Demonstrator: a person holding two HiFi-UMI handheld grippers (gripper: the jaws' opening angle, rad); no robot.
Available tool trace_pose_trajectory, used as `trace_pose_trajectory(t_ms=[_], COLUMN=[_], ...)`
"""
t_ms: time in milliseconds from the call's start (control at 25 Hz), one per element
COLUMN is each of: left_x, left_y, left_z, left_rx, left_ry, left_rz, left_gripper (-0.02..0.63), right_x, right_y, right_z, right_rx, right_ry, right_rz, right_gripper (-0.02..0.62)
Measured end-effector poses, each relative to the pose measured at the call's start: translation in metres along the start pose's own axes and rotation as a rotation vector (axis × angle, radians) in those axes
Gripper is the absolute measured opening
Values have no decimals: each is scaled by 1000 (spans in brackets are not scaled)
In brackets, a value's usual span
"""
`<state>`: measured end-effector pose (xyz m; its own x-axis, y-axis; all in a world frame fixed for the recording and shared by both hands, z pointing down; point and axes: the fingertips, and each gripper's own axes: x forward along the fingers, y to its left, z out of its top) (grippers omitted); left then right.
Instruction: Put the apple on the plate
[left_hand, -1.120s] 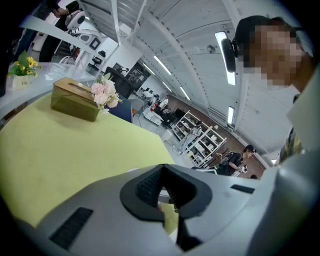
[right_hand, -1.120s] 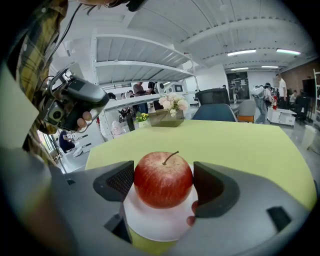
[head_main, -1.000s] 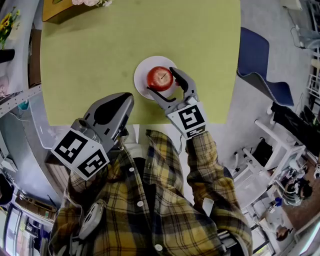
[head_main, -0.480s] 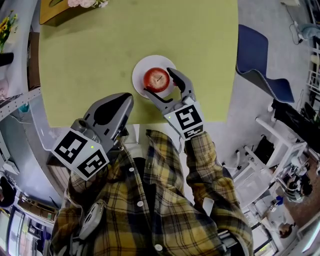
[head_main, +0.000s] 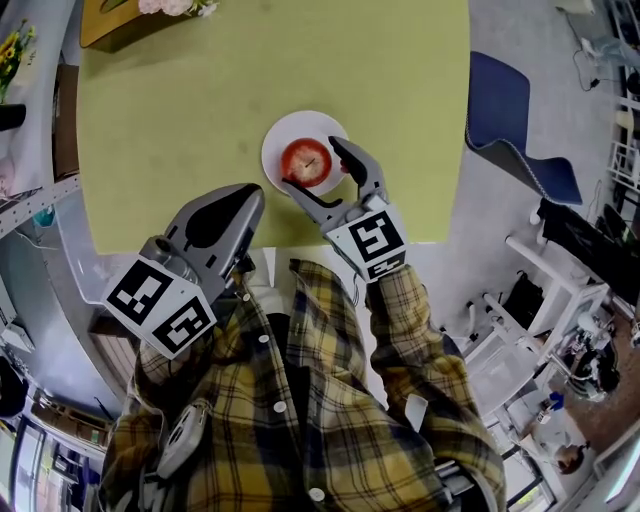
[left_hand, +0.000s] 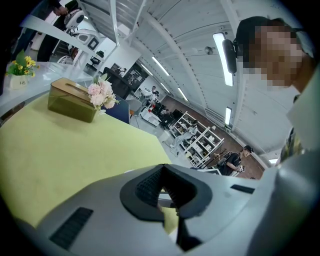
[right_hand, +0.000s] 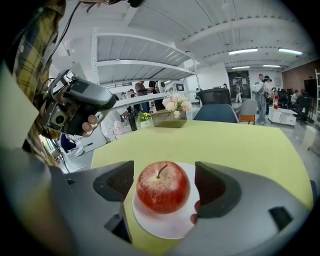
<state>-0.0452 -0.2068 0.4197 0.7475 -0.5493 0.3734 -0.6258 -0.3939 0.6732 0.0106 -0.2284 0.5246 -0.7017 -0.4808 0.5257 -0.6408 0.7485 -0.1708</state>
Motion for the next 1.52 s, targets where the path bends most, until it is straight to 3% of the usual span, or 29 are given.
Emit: trace_pose_trajectory(t_ms=[360, 720, 1080, 1520], left_x=[-8, -23, -35, -20], left_y=[-14, -40, -67, -100], left_z=[20, 65, 98, 99], left_rx=[43, 124, 171, 213], left_ry=[-47, -146, -230, -202], left_rz=[-9, -14, -61, -156], left_gripper=[8, 8, 8, 8], right_x=[-14, -42, -83, -124], right_y=[4, 13, 23, 30], right_z=[25, 72, 132, 183], right_rx=[69, 92, 97, 123], right_ry=[-67, -147, -263, -354], right_rz=[-5, 0, -67, -119], right_gripper=[360, 353, 206, 66])
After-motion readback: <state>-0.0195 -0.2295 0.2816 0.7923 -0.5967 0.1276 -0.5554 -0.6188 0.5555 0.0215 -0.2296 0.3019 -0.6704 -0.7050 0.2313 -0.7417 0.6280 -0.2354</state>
